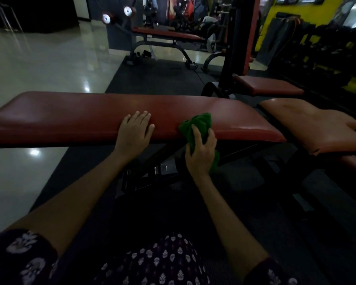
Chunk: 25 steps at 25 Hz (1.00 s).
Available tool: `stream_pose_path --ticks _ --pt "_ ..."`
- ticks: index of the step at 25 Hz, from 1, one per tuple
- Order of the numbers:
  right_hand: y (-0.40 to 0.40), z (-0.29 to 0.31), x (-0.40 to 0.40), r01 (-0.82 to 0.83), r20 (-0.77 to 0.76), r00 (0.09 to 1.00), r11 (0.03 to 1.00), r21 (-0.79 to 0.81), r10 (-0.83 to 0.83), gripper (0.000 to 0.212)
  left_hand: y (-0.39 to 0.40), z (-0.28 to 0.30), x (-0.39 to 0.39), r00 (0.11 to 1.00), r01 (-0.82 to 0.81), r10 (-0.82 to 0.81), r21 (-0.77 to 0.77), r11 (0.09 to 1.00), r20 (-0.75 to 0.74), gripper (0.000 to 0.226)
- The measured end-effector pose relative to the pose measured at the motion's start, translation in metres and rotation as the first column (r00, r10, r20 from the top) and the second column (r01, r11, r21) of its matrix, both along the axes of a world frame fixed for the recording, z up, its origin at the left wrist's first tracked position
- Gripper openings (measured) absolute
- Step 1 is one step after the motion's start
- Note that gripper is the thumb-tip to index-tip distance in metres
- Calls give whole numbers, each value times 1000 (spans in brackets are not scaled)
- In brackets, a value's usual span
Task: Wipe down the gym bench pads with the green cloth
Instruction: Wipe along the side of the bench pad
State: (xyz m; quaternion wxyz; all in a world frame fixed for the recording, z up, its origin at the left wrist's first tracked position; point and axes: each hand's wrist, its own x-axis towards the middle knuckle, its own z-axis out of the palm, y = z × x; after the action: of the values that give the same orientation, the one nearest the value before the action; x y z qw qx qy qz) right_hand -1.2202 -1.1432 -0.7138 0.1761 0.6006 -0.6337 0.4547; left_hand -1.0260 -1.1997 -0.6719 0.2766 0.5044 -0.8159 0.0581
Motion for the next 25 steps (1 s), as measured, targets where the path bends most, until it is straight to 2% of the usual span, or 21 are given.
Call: stream_pose_path --ticks 2,4,6,8,10,12,14,17,19,21,25 --pt "5 1 -32 6 -183 983 999 33 0 47 4 0 16 997 58 -59 23 998 44 65" --pt "14 -2 -77 105 -300 948 994 -21 -107 46 6 -2 36 984 130 -129 0 991 127 64" --pt "21 -5 -105 110 -456 881 992 -69 -130 45 6 -3 62 971 167 -159 -26 986 179 62" --pt "15 -4 -103 6 -651 757 997 -80 -57 43 2 -1 89 988 98 -92 -41 994 120 64" --pt "1 2 -68 -120 -760 649 992 -46 43 46 -5 0 119 996 -62 64 -41 997 59 69" --pt "-16 12 -20 -208 -800 590 978 -15 113 51 -10 -1 141 981 -190 190 -18 982 47 76" --pt "-27 26 14 -263 -849 500 964 41 172 52 -9 -6 145 974 -227 228 -14 974 12 78" --pt "-29 42 -15 -267 -908 353 954 132 225 54 -9 -13 140 967 -252 246 -107 962 -70 66" --pt "-18 48 -60 -276 -912 337 951 143 234 52 -10 -17 140 966 -257 243 -193 947 -93 57" --pt "-9 55 -85 -264 -898 363 952 156 248 48 -13 -20 140 964 -263 241 -260 929 -113 51" --pt "-23 54 -27 -295 -874 411 945 140 258 58 -15 -22 139 965 -257 236 -261 930 -109 49"
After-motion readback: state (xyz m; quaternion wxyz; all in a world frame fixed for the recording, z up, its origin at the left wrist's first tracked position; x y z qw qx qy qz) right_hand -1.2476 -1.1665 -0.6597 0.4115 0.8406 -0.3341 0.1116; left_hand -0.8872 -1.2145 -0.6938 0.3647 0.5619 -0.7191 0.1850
